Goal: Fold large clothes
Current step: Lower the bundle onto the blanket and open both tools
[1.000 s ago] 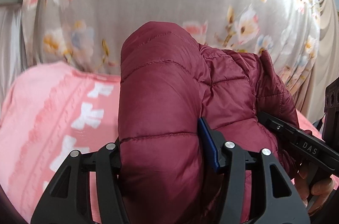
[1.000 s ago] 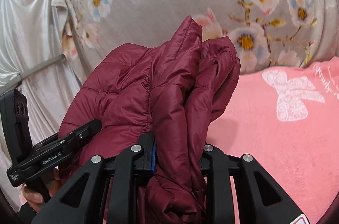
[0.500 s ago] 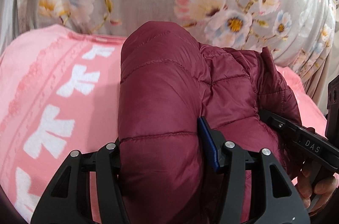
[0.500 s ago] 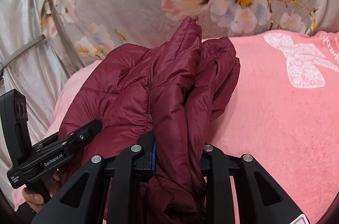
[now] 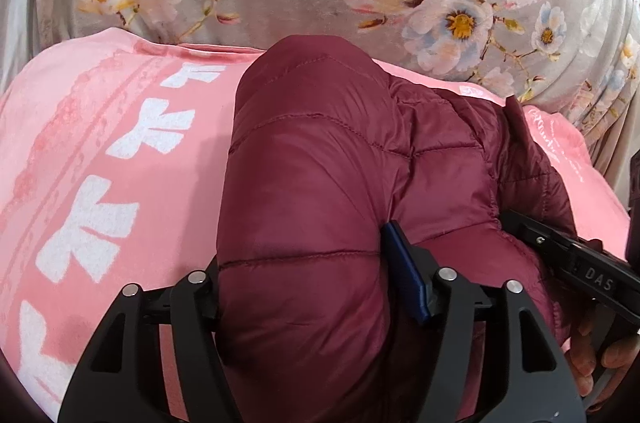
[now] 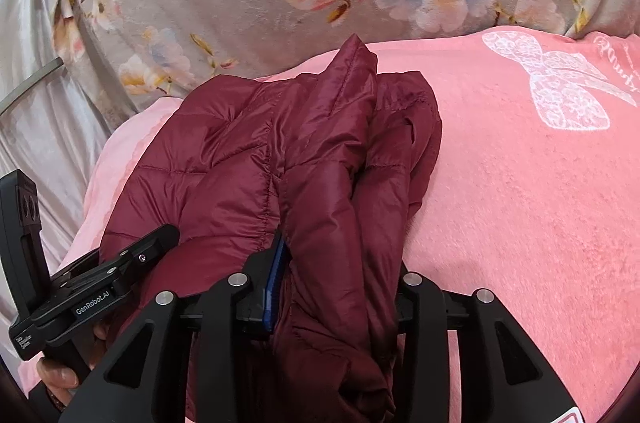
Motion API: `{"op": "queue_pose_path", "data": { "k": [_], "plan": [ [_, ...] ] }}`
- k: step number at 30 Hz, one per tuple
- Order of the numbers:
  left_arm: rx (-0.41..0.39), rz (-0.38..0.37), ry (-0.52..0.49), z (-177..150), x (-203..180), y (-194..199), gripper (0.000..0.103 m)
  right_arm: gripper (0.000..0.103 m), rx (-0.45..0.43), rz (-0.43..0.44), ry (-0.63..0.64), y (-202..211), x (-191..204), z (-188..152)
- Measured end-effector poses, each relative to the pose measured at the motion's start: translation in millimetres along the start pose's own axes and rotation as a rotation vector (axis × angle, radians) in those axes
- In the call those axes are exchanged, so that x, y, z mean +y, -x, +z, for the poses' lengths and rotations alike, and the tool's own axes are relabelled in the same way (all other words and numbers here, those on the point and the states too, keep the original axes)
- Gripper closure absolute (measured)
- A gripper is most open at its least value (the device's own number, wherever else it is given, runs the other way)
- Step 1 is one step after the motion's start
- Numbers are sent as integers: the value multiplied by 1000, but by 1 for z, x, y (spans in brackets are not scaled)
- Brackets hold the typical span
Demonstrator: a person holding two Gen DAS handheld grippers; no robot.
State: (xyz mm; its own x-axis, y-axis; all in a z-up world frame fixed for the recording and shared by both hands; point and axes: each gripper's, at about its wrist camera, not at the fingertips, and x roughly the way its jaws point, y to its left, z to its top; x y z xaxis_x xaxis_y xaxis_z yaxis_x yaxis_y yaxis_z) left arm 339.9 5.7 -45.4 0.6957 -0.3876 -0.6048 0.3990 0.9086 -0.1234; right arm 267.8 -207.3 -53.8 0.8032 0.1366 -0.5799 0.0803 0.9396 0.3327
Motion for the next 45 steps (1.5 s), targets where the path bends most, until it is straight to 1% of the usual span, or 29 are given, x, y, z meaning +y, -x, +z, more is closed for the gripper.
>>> {"op": "queue_pose_path", "data": {
  "k": [2, 6, 8, 11, 13, 15, 17, 18, 20, 23, 24, 29, 33, 38, 42, 45],
  "plan": [
    [6, 19, -6, 0, -2, 2, 37, 63, 14, 3, -11, 8, -2, -1],
    [23, 56, 8, 1, -4, 9, 35, 52, 10, -16, -20, 27, -6, -4],
    [32, 72, 19, 1, -3, 13, 35, 47, -14, -46, -11, 42, -8, -5],
    [42, 125, 26, 3, -2, 24, 35, 47, -57, -100, 1, 65, -8, -3],
    [37, 189, 11, 7, -6, 36, 35, 54, -82, -111, 8, 78, -5, 1],
    [24, 242, 1, 14, -10, 46, 35, 77, -83, -127, 29, 85, 3, 9],
    [16, 264, 8, 25, -16, 58, 34, 85, -73, -153, 55, 87, 14, 19],
    [16, 269, 14, 30, -18, 61, 34, 88, -71, -162, 69, 86, 21, 24],
    [17, 283, 28, 40, -23, 64, 33, 88, -63, -184, 102, 79, 33, 31],
    [15, 314, 46, 50, -29, 59, 22, 89, -43, -228, 154, 60, 46, 36],
    [15, 325, 44, 51, -31, 56, 22, 89, -30, -250, 163, 49, 46, 37],
    [86, 352, 48, 48, -29, 20, 22, 90, 2, -285, 111, 16, 30, 43],
    [147, 362, 60, 38, -23, -7, 22, 90, 35, -304, 66, -7, 11, 43],
    [137, 355, 51, 28, -24, -17, 19, 91, 59, -316, 59, -25, -1, 30],
    [123, 352, 53, 23, -22, -22, 13, 92, 60, -310, 49, -31, -7, 24],
    [120, 341, 61, 19, -20, -27, 12, 92, 57, -308, 51, -35, -10, 21]
  ]
}}
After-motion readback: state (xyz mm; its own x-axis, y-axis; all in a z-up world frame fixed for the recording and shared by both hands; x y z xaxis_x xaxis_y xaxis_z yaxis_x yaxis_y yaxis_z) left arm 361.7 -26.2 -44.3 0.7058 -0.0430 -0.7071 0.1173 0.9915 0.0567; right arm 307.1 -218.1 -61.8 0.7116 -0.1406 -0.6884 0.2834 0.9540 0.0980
